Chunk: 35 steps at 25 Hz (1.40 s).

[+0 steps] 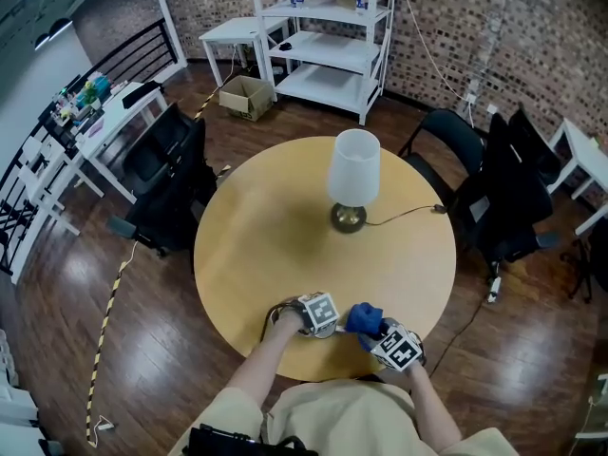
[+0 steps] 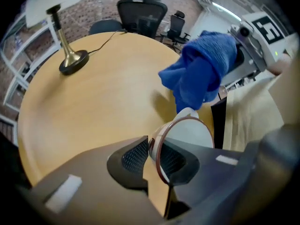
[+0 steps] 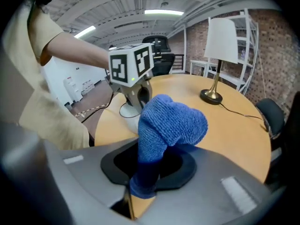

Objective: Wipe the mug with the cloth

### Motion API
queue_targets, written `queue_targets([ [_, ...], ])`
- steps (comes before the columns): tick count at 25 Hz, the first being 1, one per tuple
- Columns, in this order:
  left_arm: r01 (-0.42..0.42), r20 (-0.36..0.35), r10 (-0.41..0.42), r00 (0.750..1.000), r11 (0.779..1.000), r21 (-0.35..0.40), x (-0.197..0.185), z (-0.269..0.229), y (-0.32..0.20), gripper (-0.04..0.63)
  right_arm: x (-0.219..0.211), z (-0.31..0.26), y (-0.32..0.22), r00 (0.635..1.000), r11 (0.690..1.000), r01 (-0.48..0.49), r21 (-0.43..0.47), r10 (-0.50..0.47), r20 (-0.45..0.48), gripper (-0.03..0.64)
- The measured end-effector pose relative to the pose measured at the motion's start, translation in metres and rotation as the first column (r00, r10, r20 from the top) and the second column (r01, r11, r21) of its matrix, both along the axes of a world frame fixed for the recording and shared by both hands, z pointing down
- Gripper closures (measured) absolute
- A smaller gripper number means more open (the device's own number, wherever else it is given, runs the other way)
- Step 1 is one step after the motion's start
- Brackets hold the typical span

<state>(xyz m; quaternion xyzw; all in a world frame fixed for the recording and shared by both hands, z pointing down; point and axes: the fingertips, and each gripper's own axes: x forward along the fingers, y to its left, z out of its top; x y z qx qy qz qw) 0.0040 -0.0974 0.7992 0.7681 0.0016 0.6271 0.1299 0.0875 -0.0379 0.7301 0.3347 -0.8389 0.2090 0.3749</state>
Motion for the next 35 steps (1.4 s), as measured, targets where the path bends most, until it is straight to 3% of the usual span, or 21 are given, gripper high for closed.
queue_targets([
  [2,-0.025,-0.011,0.025,1.0,0.999,0.047,0.003,-0.003,-0.004,0.561,0.006,-0.004,-0.004,0.999,0.999,-0.038,0.004,0.038,0.027,0.537],
  [3,0.002,-0.042,0.001,0.999,0.998,0.066,0.006,-0.006,-0.008,0.557,0.008,-0.005,-0.006,0.998,0.999,-0.05,0.006,0.05,0.036,0.537],
  [5,0.124,-0.129,-0.115,0.985,0.99,0.065,0.01,-0.015,-0.014,0.427,0.013,-0.008,-0.011,0.997,0.998,-0.064,0.013,0.063,0.047,0.537],
  [6,0.21,-0.161,-0.204,0.966,0.978,0.02,0.007,-0.023,-0.009,0.377,0.016,-0.009,-0.015,0.997,0.998,-0.068,0.018,0.067,0.049,0.537],
  [7,0.307,-0.183,-0.308,0.934,0.951,-0.034,-0.001,-0.032,-0.001,0.356,0.019,-0.01,-0.019,0.997,0.997,-0.069,0.022,0.068,0.047,0.537],
  [8,0.412,-0.218,-0.414,0.884,0.91,-0.056,-0.011,-0.043,0.001,0.356,0.022,-0.01,-0.023,0.997,0.998,-0.064,0.026,0.063,0.042,0.537],
  [10,0.6,-0.337,-0.583,0.739,0.798,-0.066,-0.029,-0.06,-0.014,0.347,0.024,-0.011,-0.037,0.999,0.999,-0.029,0.034,0.029,0.025,0.537],
  [12,0.703,-0.36,-0.709,0.606,0.689,-0.174,-0.036,-0.057,-0.011,0.301,0.019,-0.012,-0.055,0.999,0.998,0.05,0.045,-0.05,0.004,0.537],
  [14,0.741,-0.3,-0.793,0.531,0.606,-0.29,-0.029,-0.044,0.003,0.24,0.006,-0.014,-0.072,0.986,0.984,0.169,0.051,-0.168,-0.016,0.537],
  [16,0.773,-0.217,-0.854,0.472,0.519,-0.364,-0.021,-0.03,0.015,0.216,-0.013,-0.016,-0.083,0.946,0.945,0.323,0.052,-0.32,-0.048,0.537],
  [18,0.814,-0.153,-0.901,0.405,0.432,-0.388,-0.019,-0.02,0.02,0.241,-0.032,-0.019,-0.09,0.873,0.873,0.486,0.043,-0.481,-0.084,0.537],
  [19,0.831,-0.141,-0.914,0.381,0.405,-0.381,-0.02,-0.017,0.02,0.292,-0.042,-0.02,-0.094,0.828,0.829,0.558,0.036,-0.553,-0.096,0.537],
  [21,0.847,-0.161,-0.919,0.361,0.395,-0.356,-0.022,-0.015,0.018,0.388,-0.06,-0.02,-0.102,0.73,0.734,0.679,0.016,-0.673,-0.114,0.537],
  [22,0.844,-0.182,-0.916,0.358,0.4,-0.358,-0.021,-0.016,0.017,0.394,-0.068,-0.018,-0.104,0.676,0.682,0.732,-0.001,-0.726,-0.123,0.537],
  [24,0.819,-0.225,-0.898,0.379,0.438,-0.37,-0.017,-0.018,0.015,0.438,-0.08,-0.01,-0.101,0.555,0.564,0.824,-0.055,-0.822,-0.127,0.537],
  [25,0.802,-0.247,-0.876,0.414,0.479,-0.357,-0.016,-0.019,0.013,0.468,-0.084,-0.004,-0.096,0.487,0.498,0.862,-0.091,-0.865,-0.117,0.537],
  [27,0.762,-0.278,-0.807,0.521,0.586,-0.276,-0.017,-0.018,0.012,0.522,-0.087,0.008,-0.081,0.353,0.362,0.917,-0.167,-0.932,-0.08,0.537],
  [28,0.744,-0.286,-0.776,0.563,0.626,-0.234,-0.019,-0.016,0.011,0.539,-0.086,0.013,-0.073,0.297,0.302,0.932,-0.199,-0.953,-0.055,0.537],
  [29,0.736,-0.292,-0.76,0.58,0.643,-0.212,-0.021,-0.015,0.01,0.551,-0.087,0.017,-0.066,0.258,0.258,0.941,-0.22,-0.966,-0.027,0.537],
  [31,0.742,-0.311,-0.763,0.567,0.636,-0.211,-0.025,-0.014,0.009,0.555,-0.092,0.022,-0.057,0.228,0.216,0.949,-0.23,-0.973,0.025,0.537],
  [35,0.767,-0.33,-0.781,0.53,0.608,-0.207,-0.032,-0.013,0.009,0.561,-0.102,0.023,-0.054,0.204,0.187,0.959,-0.211,-0.977,0.059,0.537],
])
